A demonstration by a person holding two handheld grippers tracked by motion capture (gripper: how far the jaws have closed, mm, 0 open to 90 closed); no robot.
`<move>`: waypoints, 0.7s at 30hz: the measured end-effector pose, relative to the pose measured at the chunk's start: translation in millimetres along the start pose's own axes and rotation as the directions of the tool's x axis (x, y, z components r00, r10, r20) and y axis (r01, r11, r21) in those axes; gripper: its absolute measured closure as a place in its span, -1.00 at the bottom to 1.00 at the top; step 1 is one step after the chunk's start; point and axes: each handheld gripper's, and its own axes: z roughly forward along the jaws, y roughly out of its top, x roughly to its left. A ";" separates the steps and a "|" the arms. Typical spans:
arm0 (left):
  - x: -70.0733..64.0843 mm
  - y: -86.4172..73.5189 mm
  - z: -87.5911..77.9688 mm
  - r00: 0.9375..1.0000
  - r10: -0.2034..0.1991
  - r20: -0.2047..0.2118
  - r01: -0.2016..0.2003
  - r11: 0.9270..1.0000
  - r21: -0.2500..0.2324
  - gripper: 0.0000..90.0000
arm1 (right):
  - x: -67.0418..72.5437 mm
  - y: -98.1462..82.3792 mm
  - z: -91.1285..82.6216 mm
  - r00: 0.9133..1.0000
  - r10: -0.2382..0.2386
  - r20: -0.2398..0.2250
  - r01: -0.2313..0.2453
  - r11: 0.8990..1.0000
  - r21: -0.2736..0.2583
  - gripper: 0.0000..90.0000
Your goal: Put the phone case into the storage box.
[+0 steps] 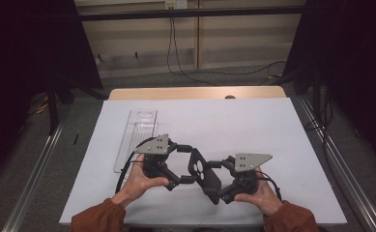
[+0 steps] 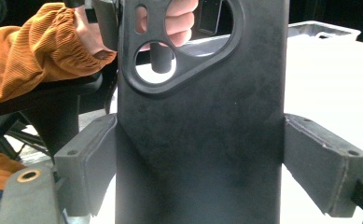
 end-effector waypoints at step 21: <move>-0.9 -0.9 5.0 0.997 0.022 0.072 -0.023 1.000 0.006 -0.87 | -1.9 -1.0 3.2 0.997 0.016 -0.080 -0.013 0.999 0.041 -0.68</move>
